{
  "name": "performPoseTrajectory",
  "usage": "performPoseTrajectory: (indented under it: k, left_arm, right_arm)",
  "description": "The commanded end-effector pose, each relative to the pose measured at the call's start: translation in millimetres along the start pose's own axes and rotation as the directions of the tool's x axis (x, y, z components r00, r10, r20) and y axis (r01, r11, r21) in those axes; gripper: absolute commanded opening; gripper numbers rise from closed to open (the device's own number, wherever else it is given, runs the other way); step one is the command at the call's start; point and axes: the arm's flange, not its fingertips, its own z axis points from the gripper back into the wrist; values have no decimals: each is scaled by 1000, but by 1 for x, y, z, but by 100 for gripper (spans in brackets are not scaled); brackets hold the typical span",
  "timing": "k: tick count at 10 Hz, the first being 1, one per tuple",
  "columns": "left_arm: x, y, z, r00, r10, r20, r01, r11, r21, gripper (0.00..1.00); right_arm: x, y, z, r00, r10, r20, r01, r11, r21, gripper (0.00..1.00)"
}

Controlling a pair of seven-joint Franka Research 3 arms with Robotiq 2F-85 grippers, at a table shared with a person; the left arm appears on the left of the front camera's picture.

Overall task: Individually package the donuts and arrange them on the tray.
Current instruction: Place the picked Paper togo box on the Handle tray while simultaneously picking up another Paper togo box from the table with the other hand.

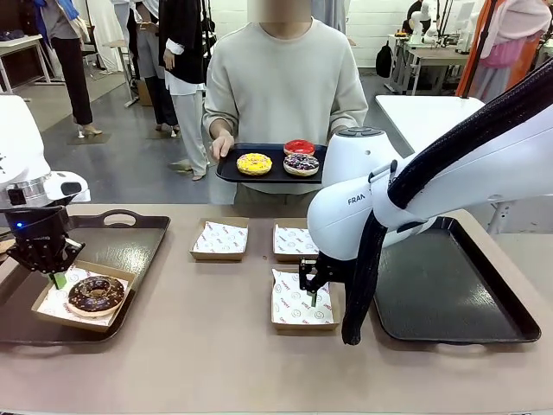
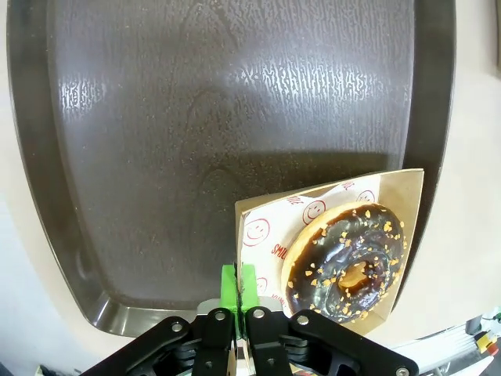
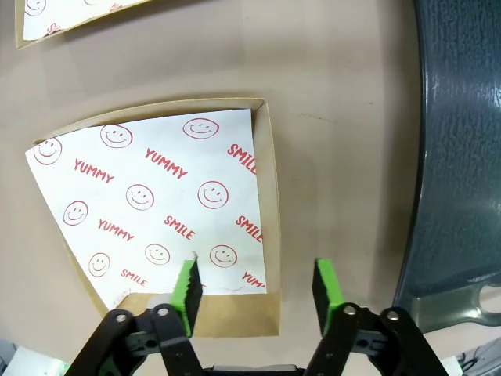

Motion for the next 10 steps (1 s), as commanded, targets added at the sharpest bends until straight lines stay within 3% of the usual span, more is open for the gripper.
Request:
performPoseTrajectory:
  k: [1,2,3,4,6,8,9,10]
  left_arm:
    - [1,1,-4,1000,25,9,-25,999,25,5]
    - [1,1,-4,1000,23,9,-24,999,24,42]
    - [1,1,-4,1000,26,7,-26,999,22,49]
    - [1,2,-4,1000,27,5,-27,999,21,88]
    - [1,3,-4,1000,29,2,-29,999,18,100]
    - [1,2,-4,1000,29,-2,-29,999,15,100]
    - [2,3,-4,1000,28,-3,-28,1000,14,89]
    - [2,3,-3,1000,28,-3,-28,1000,8,98]
  right_arm:
    - [1,1,-4,1000,11,-4,-11,1000,-4,37]
    - [0,1,-5,1000,7,-4,-7,1000,-1,0]
    - [1,1,-5,1000,7,-3,-7,1000,0,14]
    - [1,2,-6,1000,7,-3,-7,1000,0,0]
    - [2,1,-6,1000,2,-4,-2,1000,3,0]
    - [3,1,-7,1000,-19,-9,19,1000,0,0]
    - [3,0,-8,1000,-26,-10,26,1000,0,0]
    - [3,0,-8,1000,-26,-10,26,1000,1,0]
